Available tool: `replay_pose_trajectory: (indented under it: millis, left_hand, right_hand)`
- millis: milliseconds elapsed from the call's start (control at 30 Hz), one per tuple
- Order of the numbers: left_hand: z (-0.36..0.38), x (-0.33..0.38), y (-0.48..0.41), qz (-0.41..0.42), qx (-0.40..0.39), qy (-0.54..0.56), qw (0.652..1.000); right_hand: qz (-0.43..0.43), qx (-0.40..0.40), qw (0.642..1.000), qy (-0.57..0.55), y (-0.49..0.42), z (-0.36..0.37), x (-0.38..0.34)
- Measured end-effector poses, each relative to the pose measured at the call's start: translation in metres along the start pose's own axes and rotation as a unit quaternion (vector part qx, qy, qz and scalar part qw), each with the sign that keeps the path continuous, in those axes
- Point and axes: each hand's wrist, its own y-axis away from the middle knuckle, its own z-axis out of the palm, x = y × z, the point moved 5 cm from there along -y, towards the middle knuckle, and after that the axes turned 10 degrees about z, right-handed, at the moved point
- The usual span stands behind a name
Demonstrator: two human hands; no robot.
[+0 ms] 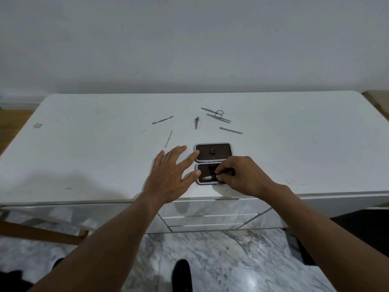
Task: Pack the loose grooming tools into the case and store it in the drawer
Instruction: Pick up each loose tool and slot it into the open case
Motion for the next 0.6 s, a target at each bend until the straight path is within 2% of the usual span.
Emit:
replay_pose_trajectory:
  millis: [267,600]
  left_hand:
    - [-0.004,0.002,0.000,-0.002,0.005,0.011,1.000]
    - [-0.006,0.001,-0.003,-0.017,-0.012,0.005,1.000]
  right_hand:
    - [0.013,0.069,0.998,0.005,-0.023,-0.024,-0.020]
    - [0.027,0.071,0.996,0.039,-0.122,-0.037,-0.065]
